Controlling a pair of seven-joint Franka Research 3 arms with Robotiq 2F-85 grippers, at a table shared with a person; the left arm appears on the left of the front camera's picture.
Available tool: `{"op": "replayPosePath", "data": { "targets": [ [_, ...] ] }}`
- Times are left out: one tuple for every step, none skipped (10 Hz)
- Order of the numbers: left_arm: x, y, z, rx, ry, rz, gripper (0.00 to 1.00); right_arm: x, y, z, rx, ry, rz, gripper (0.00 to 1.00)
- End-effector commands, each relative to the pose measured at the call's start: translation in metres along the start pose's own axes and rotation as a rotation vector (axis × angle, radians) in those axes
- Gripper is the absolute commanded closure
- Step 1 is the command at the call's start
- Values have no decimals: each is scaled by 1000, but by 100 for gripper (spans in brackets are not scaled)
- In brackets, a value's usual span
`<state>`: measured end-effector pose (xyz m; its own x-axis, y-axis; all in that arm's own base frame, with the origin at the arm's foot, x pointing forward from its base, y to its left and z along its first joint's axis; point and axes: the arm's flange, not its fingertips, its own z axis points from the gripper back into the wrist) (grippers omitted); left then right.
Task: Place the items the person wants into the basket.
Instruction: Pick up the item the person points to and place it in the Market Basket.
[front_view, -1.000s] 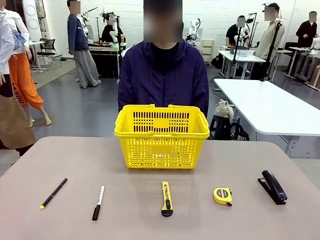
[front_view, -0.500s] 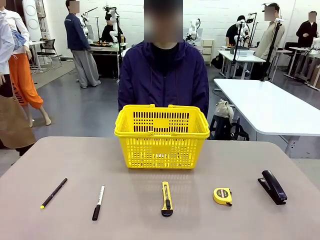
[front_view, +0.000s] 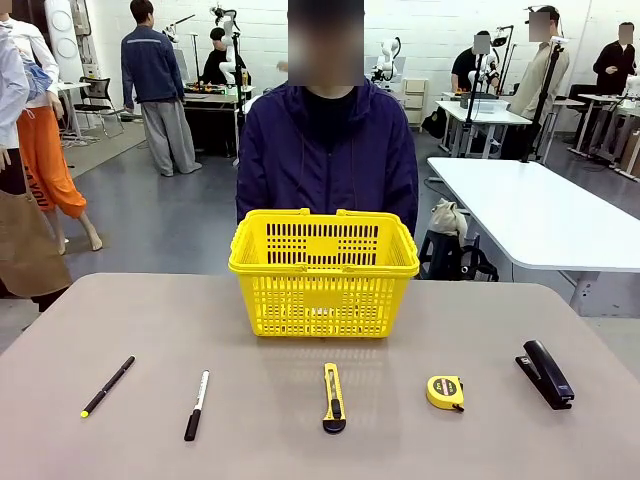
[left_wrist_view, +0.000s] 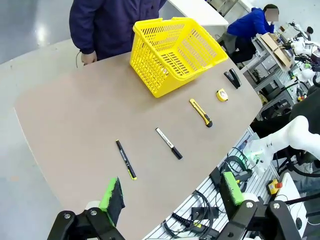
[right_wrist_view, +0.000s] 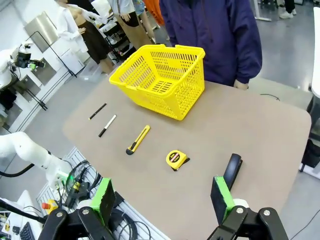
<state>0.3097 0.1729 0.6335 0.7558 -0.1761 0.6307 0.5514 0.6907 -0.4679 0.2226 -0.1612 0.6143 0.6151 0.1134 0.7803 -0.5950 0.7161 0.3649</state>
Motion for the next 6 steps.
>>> {"op": "replayPosePath", "data": {
  "targets": [
    [2,0,0,-8,-13,-2,0,1,-4,-1,8,-11,9,0],
    [2,0,0,-8,-13,-2,0,1,-4,-1,8,-11,9,0],
    [2,0,0,-8,-13,-2,0,1,-4,-1,8,-11,9,0],
    [2,0,0,-8,-13,-2,0,1,-4,-1,8,-11,9,0],
    [2,0,0,-8,-13,-2,0,1,-4,-1,8,-11,9,0],
    [2,0,0,-8,-13,-2,0,1,-4,-1,8,-11,9,0]
  ]
}}
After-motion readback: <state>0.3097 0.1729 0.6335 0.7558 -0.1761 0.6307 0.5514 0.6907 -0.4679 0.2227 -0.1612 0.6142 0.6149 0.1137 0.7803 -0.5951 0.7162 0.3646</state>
